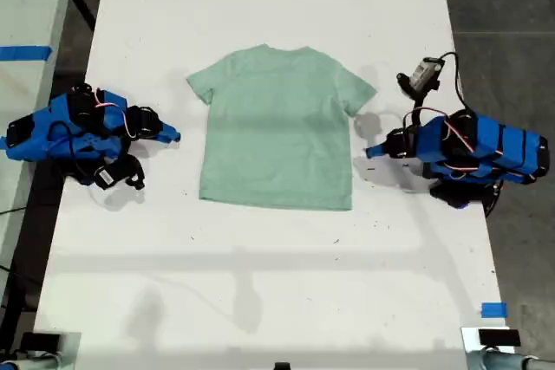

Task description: Fold tshirt

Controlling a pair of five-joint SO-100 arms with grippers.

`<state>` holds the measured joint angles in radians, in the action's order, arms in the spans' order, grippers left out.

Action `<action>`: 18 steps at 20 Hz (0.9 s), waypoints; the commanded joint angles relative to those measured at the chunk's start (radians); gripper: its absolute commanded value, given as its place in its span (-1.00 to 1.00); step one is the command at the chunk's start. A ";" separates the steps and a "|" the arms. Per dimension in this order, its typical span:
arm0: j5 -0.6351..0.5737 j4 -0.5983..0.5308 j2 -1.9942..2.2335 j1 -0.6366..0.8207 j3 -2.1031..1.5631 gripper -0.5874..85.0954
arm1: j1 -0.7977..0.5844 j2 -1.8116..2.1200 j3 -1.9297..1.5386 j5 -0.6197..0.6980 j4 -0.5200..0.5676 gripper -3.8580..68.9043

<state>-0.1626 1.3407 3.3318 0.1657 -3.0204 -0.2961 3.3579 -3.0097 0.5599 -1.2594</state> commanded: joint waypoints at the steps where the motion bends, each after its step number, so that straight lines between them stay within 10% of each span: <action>1: -0.012 0.071 -0.003 0.008 0.003 -0.87 | -0.009 0.006 0.011 0.015 0.017 -0.89; 12: -0.006 0.074 -0.003 0.144 0.002 -0.84 | -0.009 0.006 0.011 0.014 0.017 -0.89; 18: 0.020 0.078 -0.003 -0.216 0.005 -0.63 | -0.009 0.006 0.011 0.014 0.017 -0.89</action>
<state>-0.1611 1.3407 3.3318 0.0245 -3.0204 -0.2961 3.3579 -3.0097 0.5599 -1.2594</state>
